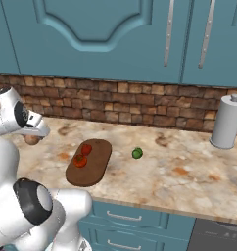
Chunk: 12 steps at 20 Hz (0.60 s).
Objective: Place the avocado, onion, tomato, and bell pepper on the cutting board.
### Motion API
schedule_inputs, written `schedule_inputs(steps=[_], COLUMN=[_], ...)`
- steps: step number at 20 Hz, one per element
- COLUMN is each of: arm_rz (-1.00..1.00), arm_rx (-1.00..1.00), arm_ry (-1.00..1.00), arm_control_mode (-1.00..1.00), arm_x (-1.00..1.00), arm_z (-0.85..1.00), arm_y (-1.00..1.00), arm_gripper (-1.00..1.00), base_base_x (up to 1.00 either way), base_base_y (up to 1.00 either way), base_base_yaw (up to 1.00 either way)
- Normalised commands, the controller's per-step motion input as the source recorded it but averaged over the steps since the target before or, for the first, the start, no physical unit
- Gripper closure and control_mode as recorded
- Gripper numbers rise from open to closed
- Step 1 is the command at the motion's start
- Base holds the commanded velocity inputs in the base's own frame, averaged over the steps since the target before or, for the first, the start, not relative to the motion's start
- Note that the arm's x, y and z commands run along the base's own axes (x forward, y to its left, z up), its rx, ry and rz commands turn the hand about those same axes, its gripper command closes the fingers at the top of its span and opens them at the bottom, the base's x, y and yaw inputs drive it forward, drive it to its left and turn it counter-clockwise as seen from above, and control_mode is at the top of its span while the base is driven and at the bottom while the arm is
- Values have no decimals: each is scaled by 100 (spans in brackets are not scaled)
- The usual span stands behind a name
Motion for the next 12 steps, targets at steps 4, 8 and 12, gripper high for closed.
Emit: schedule_inputs(steps=[4, 8, 12], arm_rz=[-12, -10, -4], arm_rx=[3, 5, 7], arm_ry=[0, 0, 5], arm_control_mode=[-100, -100, -100], arm_x=[-42, -8, 18], arm_z=[39, 35, 24], arm_y=[-100, -96, -75], arm_gripper=[100, 100, 100], base_base_x=[0, 0, 0], base_base_y=[0, 0, 0], base_base_yaw=[0, 0, 0])
